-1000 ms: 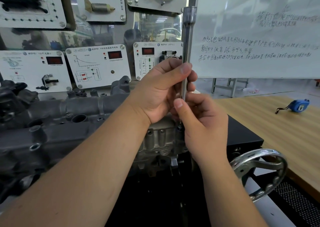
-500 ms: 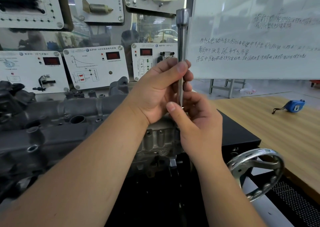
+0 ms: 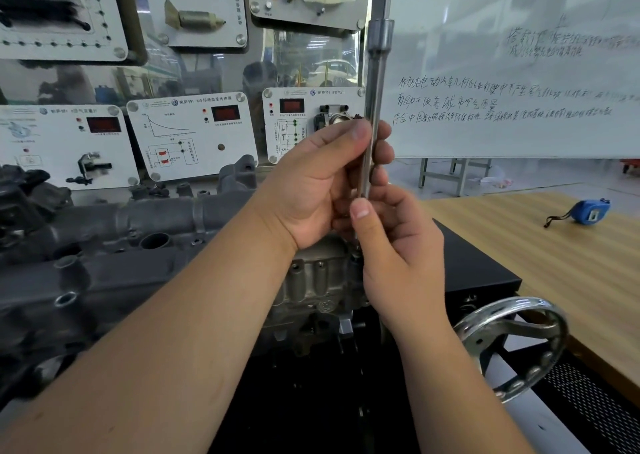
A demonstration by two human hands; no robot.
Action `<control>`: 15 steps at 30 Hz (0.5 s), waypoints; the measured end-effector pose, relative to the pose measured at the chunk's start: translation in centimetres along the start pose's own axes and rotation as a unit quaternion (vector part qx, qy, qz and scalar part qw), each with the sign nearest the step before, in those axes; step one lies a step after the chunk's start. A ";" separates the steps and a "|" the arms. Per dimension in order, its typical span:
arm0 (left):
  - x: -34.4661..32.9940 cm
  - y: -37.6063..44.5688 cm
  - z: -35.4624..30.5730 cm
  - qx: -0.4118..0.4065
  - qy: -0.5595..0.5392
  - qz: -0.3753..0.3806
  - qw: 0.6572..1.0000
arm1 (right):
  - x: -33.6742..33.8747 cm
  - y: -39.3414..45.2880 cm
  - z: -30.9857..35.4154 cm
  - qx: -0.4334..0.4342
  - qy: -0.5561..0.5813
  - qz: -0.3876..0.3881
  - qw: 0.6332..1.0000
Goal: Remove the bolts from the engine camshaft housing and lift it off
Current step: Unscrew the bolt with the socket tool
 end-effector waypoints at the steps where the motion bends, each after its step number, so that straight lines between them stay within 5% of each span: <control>1: 0.1 0.0 -0.1 -0.007 0.002 -0.005 1.000 | 0.1 0.0 0.1 0.002 -0.019 -0.002 1.000; 8: 0.9 0.1 -0.5 -0.040 0.034 -0.041 0.998 | -0.1 0.1 1.1 0.055 -0.067 0.018 0.996; 15: 0.1 0.0 0.3 0.019 0.008 -0.007 1.000 | -0.2 0.2 -0.1 0.005 0.060 0.019 0.998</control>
Point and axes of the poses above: each hand's wrist, its own y-axis towards the middle knuckle, its own x-axis out of the back of the hand, z = x × y, the point moved 8 cm from there along y, towards the middle knuckle, and after that the axes turned 6 degrees about x, right-handed, at the moved point
